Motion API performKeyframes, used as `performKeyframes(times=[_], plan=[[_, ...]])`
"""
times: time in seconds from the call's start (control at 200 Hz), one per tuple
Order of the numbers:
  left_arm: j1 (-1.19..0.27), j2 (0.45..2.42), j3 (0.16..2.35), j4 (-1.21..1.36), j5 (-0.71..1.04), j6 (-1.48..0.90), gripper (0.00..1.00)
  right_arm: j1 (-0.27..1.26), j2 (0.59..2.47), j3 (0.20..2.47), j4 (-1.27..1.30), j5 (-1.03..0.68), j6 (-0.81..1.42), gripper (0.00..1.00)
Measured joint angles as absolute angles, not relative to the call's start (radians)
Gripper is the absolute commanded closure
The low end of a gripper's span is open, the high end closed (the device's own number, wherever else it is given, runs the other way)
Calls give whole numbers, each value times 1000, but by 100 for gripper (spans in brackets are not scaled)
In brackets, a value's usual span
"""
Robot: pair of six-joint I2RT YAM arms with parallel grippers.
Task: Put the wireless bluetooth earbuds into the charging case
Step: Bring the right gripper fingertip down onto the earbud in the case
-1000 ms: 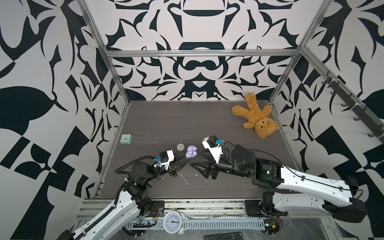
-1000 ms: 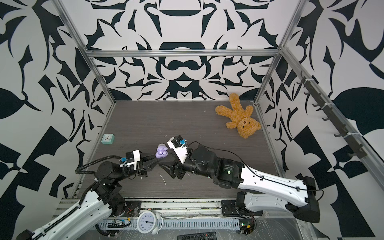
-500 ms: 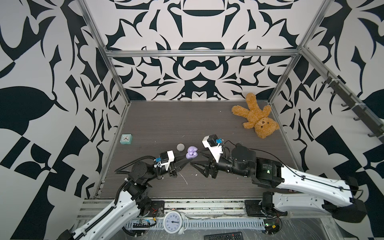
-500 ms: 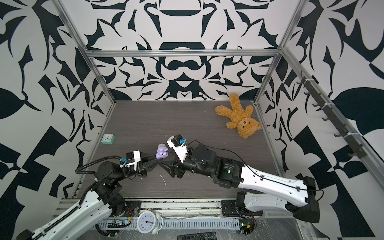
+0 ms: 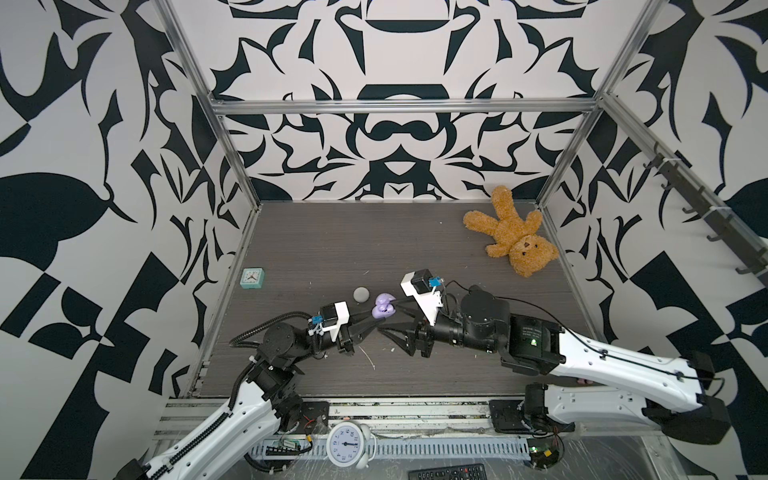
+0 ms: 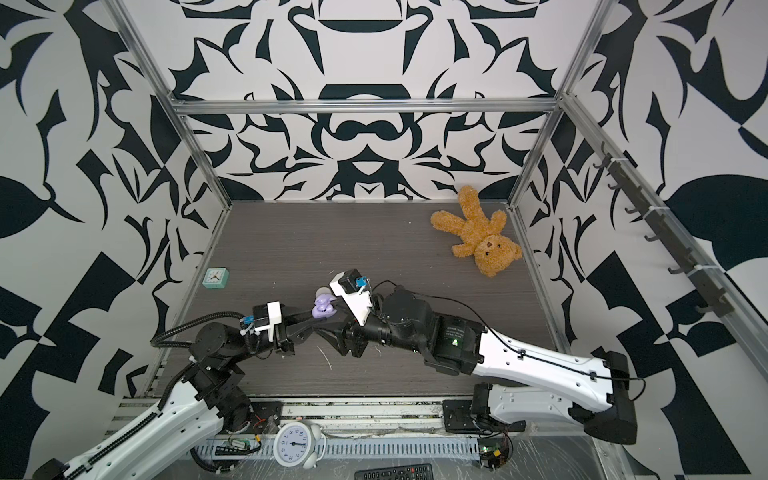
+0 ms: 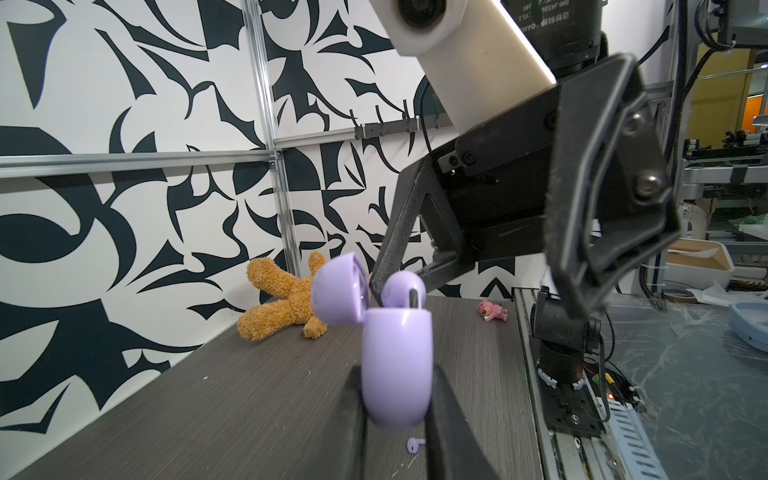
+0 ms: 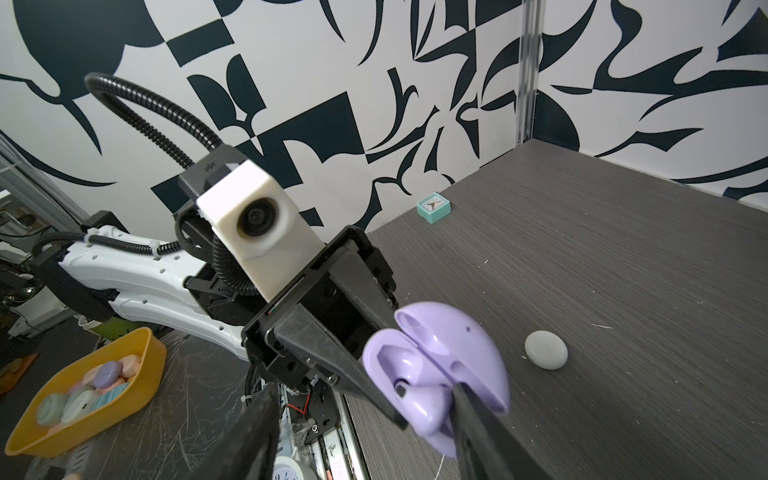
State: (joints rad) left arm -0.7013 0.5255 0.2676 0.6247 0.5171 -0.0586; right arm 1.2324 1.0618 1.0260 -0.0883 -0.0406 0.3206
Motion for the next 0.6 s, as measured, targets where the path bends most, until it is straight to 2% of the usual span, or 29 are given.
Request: performKeyframes(times=[0.6], plan=[[-701, 525, 268, 625, 524, -56, 100, 1225, 1062, 1026, -84, -68, 307, 36]])
